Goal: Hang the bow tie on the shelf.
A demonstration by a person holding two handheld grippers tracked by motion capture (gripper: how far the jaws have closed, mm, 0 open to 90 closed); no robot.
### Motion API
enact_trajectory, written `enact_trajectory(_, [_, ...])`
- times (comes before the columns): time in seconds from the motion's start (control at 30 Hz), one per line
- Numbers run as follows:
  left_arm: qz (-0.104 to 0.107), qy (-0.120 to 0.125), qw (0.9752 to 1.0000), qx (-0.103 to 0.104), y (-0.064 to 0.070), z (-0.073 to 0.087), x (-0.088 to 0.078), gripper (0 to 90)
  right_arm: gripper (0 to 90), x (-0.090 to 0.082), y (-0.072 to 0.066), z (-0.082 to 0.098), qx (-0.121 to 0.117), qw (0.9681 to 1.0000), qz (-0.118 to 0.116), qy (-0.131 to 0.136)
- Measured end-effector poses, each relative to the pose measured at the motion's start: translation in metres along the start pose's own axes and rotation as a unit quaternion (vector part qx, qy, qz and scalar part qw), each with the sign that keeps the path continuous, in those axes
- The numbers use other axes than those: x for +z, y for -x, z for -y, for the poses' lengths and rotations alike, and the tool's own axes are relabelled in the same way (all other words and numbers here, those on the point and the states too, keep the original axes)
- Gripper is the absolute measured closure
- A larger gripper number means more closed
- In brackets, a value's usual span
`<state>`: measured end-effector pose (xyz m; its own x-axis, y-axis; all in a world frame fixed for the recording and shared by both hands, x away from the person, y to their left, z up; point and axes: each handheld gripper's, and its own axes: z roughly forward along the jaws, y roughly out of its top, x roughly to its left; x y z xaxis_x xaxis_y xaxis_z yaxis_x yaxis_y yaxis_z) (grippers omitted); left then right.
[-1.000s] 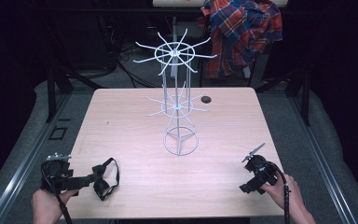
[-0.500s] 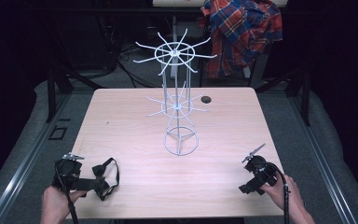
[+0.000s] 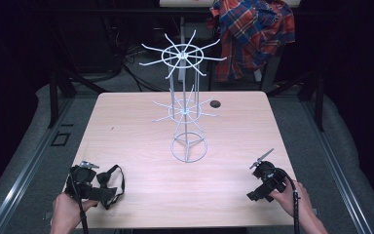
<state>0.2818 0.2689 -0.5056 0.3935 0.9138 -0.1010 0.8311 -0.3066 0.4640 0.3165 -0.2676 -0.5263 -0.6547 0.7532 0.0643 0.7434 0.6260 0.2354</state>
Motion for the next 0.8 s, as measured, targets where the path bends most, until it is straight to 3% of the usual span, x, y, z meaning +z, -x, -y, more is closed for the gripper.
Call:
enact_trajectory(0.33, [0.002, -0.007, 0.9997, 0.024, 0.012, 0.000, 0.007, 0.4, 13.3, 0.001, -0.002, -0.002, -0.003, 1.0000, 0.001, -0.004])
enact_trajectory(0.37, [0.002, -0.010, 0.9997, 0.024, 0.013, -0.001, 0.008, 0.4, 13.3, 0.001, -0.003, -0.002, 0.002, 1.0000, -0.006, -0.001])
enact_trajectory(0.43, [-0.001, -0.023, 0.9992, 0.033, 0.014, -0.001, 0.012, 0.4, 13.3, 0.000, -0.001, -0.003, -0.011, 0.9998, -0.004, -0.014])
enact_trajectory(0.57, [-0.006, -0.038, 0.9984, 0.042, 0.018, 0.001, 0.017, 0.7, 13.3, 0.002, -0.002, -0.005, -0.006, 0.9999, -0.006, -0.005])
enact_trajectory(0.8, [-0.004, -0.051, 0.9964, 0.069, 0.024, 0.003, 0.017, 20.4, 13.5, 0.000, -0.009, -0.007, -0.018, 0.9998, 0.001, -0.005])
